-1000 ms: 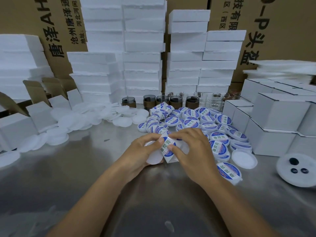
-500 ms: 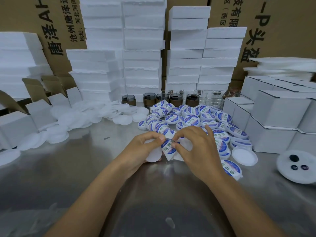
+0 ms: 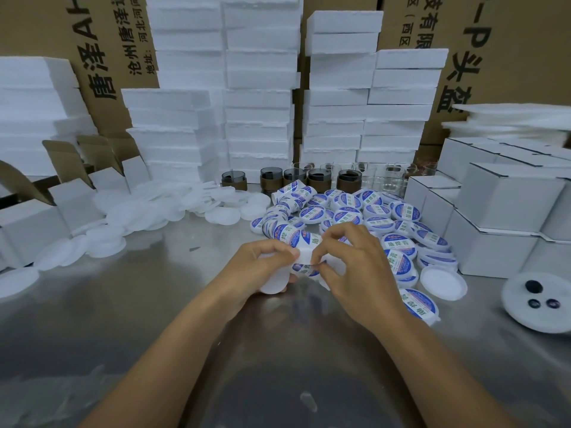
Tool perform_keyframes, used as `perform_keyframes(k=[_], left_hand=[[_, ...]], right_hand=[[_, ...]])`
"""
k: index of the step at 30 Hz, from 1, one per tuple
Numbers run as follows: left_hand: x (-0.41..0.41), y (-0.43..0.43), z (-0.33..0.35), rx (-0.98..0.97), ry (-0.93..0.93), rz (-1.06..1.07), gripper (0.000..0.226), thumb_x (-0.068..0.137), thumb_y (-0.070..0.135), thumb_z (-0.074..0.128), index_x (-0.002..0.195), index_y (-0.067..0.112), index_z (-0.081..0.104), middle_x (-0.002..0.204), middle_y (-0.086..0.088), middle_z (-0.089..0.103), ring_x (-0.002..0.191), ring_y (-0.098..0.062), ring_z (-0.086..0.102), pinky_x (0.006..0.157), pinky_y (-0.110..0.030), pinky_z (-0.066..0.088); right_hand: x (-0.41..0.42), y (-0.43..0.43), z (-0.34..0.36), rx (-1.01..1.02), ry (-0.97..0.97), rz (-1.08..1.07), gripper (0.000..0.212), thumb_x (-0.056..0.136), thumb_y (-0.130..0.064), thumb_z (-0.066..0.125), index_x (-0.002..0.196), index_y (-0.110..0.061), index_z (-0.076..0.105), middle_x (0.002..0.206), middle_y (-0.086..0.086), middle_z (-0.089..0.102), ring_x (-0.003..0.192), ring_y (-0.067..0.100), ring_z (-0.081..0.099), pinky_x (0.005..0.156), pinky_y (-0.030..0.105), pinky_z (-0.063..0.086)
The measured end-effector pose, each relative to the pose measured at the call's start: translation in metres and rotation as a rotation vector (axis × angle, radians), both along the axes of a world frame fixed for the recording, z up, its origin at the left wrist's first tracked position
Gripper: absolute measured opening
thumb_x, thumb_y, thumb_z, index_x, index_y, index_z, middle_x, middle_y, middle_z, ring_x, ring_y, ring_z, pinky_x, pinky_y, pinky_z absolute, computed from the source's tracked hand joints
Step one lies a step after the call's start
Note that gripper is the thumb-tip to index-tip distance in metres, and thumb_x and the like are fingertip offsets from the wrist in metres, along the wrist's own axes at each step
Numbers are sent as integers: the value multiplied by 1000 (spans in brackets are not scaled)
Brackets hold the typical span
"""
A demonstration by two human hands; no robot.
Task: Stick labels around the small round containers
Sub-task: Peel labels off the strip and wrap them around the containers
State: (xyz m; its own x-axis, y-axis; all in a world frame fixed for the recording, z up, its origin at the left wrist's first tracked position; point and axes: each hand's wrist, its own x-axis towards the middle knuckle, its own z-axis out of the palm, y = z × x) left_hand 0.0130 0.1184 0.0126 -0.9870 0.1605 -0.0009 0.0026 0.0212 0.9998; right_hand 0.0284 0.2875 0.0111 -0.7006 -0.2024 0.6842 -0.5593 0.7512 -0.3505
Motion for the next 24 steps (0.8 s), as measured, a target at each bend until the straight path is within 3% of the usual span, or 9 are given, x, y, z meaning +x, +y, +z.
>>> perform_keyframes(k=[6,11,16,20,24], left_hand=[[0,1,-1,-42,31,56,21,84,19,67,64,25,72,62,-8,67,55,-16,61,55,-24,53],[-1,1,-1,-22,67,123,25,84,20,68,59,27,71,56,2,65,49,-9,60,48,-17,47],[-3,3,-4,-8,88,170,26,83,19,69,59,26,71,60,9,66,51,-5,61,51,-15,48],[-6,3,-7,-20,97,213,19,83,22,69,64,24,72,69,10,68,64,-7,60,69,-24,52],[-6,3,-7,27,96,199,20,84,19,68,64,20,70,61,-1,66,52,-11,59,53,-20,51]], right_hand=[[1,-1,1,-8,-41,22,15,73,-8,70,78,-21,68,97,-3,56,96,19,52,82,27,27],[3,-4,2,-66,-74,31,5,74,-20,63,78,-22,67,103,-5,54,103,10,46,86,26,25],[6,-6,4,-125,-130,41,13,72,-30,55,72,-19,63,104,-13,49,105,3,41,85,22,23],[9,-9,8,-310,-172,88,22,77,-37,57,62,-21,55,100,-10,54,100,1,46,86,14,29],[10,-11,15,-661,-245,206,30,82,-32,60,54,-22,53,85,-13,57,86,-3,55,77,7,34]])
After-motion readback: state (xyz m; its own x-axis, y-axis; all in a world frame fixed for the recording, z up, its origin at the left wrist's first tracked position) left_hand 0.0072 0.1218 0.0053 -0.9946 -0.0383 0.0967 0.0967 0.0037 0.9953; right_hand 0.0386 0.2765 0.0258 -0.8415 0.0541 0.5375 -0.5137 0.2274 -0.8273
